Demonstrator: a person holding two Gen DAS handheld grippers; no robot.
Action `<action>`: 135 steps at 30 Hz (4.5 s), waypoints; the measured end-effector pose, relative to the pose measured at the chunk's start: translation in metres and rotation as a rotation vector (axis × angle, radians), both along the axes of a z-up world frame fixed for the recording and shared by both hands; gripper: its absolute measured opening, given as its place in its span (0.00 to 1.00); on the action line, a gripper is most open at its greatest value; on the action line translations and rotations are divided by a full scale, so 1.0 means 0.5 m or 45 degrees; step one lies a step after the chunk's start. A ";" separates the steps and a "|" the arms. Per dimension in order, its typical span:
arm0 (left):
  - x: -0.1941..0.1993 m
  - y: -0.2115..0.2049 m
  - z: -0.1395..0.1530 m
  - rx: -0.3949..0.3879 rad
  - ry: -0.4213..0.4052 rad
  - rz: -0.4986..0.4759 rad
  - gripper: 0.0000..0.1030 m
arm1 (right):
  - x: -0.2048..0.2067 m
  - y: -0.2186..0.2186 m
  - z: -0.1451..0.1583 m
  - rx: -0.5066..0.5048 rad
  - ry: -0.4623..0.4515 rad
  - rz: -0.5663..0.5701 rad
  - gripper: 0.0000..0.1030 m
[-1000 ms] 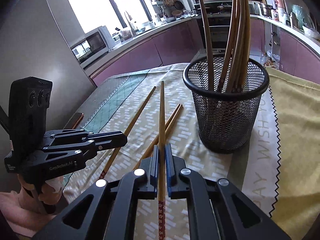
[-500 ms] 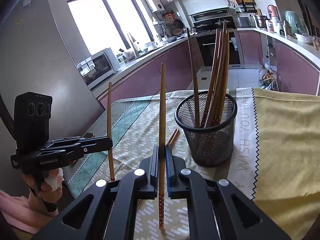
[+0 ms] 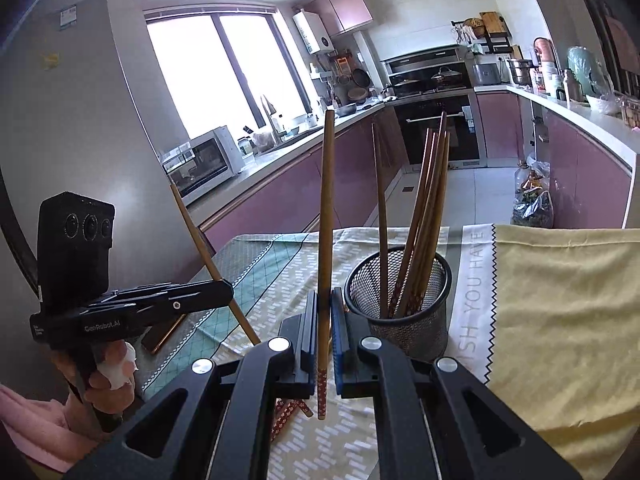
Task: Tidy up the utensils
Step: 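Carry the left gripper's chopstick into the mesh cup while the right gripper inserts its own, then open both grippers to drop the chopsticks into the mesh cup, then lower both grippers to the remaining two chopsticks and grasp one each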
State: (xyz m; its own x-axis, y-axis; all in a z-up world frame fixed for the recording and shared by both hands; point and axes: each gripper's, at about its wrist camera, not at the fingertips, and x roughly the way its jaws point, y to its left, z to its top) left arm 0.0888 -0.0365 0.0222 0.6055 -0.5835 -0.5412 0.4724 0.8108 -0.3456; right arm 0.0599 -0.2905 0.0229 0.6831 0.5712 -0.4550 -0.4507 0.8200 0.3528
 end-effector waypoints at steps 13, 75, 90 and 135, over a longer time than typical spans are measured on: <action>0.039 -0.022 0.102 -0.069 -0.141 0.002 0.07 | 0.017 -0.034 0.084 -0.006 -0.143 -0.058 0.05; 0.152 -0.135 -0.027 0.218 0.001 -0.063 0.12 | 0.134 -0.025 -0.024 -0.102 0.085 -0.137 0.25; 0.045 -0.003 -0.070 0.248 -0.034 0.101 0.31 | 0.026 0.050 -0.028 -0.102 0.051 0.088 0.37; -0.010 0.007 -0.236 0.337 0.210 0.032 0.36 | -0.023 0.191 -0.206 -0.465 0.322 0.196 0.32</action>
